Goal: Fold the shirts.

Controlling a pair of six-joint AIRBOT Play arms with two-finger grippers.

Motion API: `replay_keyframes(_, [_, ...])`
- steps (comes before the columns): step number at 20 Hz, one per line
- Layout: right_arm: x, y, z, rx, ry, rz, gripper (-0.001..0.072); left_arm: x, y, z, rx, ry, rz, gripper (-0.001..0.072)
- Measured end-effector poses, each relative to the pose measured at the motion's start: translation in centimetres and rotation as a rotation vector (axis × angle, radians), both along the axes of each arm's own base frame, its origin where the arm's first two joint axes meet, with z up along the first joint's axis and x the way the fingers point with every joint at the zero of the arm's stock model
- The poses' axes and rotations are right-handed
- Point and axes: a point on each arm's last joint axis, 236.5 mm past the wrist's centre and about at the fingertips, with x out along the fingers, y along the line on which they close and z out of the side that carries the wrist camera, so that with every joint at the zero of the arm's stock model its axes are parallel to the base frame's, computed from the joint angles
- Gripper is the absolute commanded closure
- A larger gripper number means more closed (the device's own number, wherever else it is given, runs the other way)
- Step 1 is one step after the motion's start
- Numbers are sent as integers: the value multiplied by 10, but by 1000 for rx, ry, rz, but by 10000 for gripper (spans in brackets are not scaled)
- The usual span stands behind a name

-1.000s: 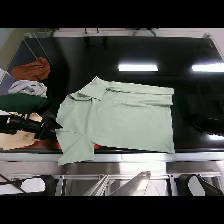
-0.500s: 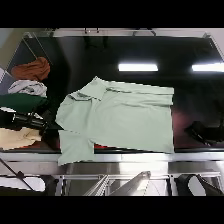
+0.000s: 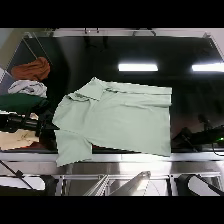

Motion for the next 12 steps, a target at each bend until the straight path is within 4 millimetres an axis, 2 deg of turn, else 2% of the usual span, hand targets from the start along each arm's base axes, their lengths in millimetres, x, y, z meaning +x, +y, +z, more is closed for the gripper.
replay_keyframes(5, [-27, 42, -12, 139, 122, 76, 333, -1, -8, 1, -5, -2, -31, 691])
replay_keyframes(6, [-33, 48, -15, 152, 141, 98, 380, -1, -9, 1, -5, -2, -33, 691])
replay_keyframes(8, [-41, 55, -18, 162, 162, 147, 597, -1, -10, 1, -6, -1, -38, 691])
replay_keyframes(9, [-43, 56, -19, 162, 159, 166, 652, -2, -10, 2, -7, 0, -40, 690])
replay_keyframes(10, [-42, 57, -20, 162, 146, 180, 693, -2, -11, 2, -8, 0, -41, 690])
replay_keyframes(12, [-32, 57, -17, 159, 97, 197, 694, -2, -11, 2, -10, 0, -43, 690])
